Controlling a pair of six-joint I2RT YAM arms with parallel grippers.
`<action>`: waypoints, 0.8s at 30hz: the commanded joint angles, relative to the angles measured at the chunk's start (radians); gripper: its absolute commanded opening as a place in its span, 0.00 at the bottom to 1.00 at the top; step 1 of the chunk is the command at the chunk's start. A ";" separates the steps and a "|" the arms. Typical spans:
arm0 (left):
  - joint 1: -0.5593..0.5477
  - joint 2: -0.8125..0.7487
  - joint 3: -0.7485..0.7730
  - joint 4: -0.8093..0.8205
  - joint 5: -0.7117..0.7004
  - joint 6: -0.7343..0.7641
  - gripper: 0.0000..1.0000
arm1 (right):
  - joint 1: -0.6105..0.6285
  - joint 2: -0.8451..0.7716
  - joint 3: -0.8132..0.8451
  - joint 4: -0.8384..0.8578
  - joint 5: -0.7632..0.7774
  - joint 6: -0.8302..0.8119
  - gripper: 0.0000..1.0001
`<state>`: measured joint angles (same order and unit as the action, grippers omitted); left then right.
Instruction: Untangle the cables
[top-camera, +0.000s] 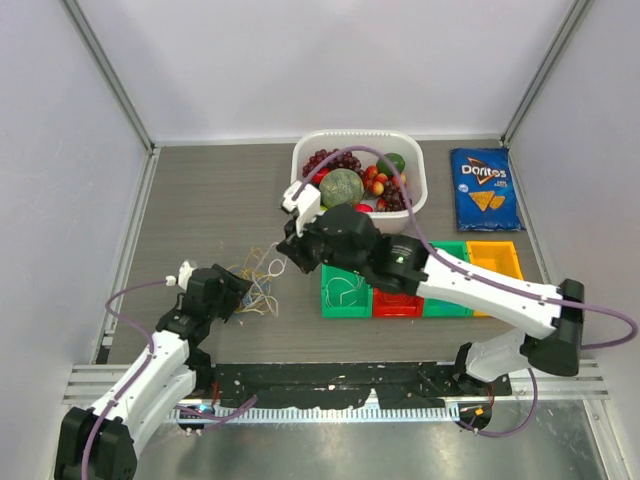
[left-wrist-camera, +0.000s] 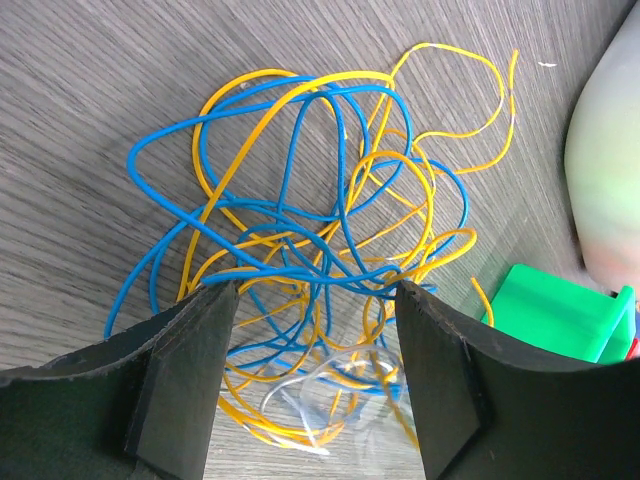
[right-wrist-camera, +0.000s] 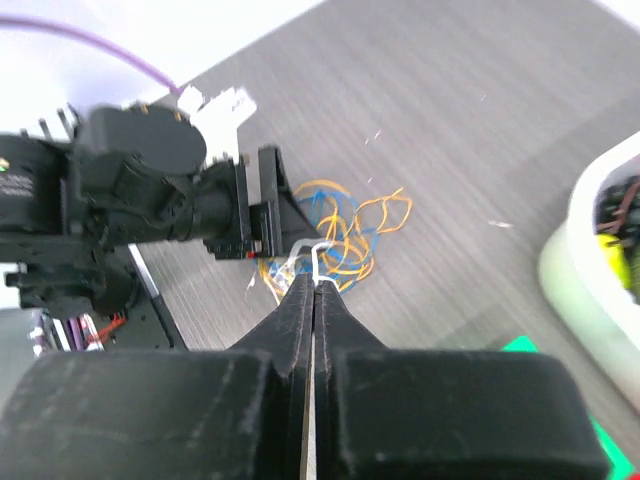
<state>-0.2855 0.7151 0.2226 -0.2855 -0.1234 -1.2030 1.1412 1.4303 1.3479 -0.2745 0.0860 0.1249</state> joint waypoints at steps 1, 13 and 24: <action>0.008 0.011 -0.039 -0.066 -0.041 0.002 0.70 | -0.001 -0.155 0.094 -0.005 0.130 -0.027 0.01; 0.008 -0.025 -0.031 -0.089 -0.038 0.000 0.70 | -0.001 -0.350 0.154 -0.040 0.353 -0.071 0.01; 0.006 -0.039 -0.028 -0.104 -0.038 0.003 0.70 | -0.001 -0.465 0.286 -0.101 0.451 -0.152 0.01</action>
<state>-0.2855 0.6746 0.2161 -0.3145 -0.1307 -1.2049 1.1416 1.0264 1.5303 -0.3798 0.4603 0.0322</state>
